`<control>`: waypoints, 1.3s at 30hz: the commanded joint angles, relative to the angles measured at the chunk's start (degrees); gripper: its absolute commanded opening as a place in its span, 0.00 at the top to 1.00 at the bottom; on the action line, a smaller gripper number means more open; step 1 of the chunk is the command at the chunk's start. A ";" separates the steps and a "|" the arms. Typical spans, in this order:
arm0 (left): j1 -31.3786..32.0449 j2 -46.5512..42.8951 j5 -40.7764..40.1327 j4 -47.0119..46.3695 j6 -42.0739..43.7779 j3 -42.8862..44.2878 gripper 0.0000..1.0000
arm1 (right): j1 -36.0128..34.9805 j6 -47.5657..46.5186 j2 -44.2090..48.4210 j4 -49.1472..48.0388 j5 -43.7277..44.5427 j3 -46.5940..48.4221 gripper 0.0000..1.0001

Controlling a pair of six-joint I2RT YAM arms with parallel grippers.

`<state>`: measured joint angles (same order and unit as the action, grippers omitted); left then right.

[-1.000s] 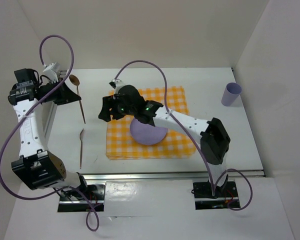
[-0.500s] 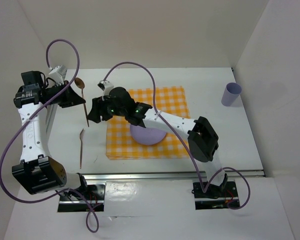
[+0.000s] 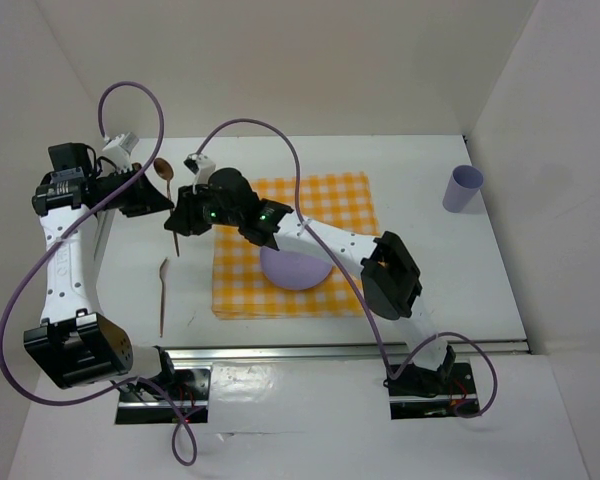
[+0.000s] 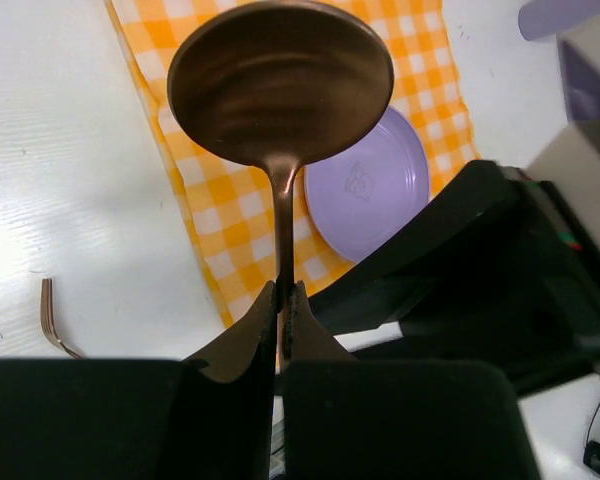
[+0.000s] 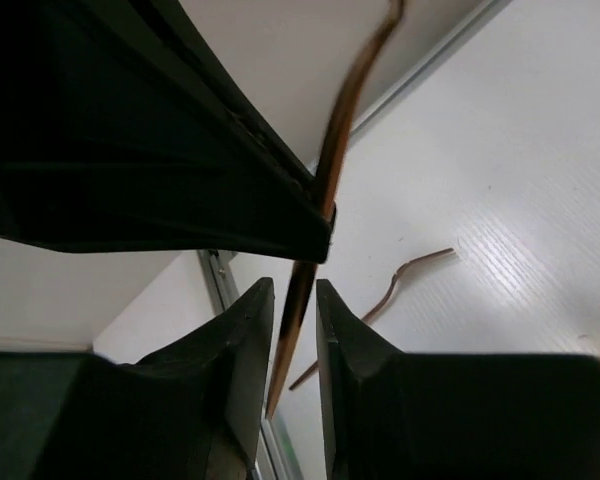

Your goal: Set the dinner table for one person

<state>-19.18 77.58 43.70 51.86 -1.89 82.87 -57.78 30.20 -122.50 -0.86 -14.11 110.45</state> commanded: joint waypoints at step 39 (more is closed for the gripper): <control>-0.77 -0.94 -5.12 3.69 6.11 -0.96 0.66 | 48.02 -1.98 39.10 29.17 -29.13 -52.79 1.00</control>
<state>-19.64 77.47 38.30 55.42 2.26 81.97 -10.76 31.62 -81.95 28.40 -37.12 59.61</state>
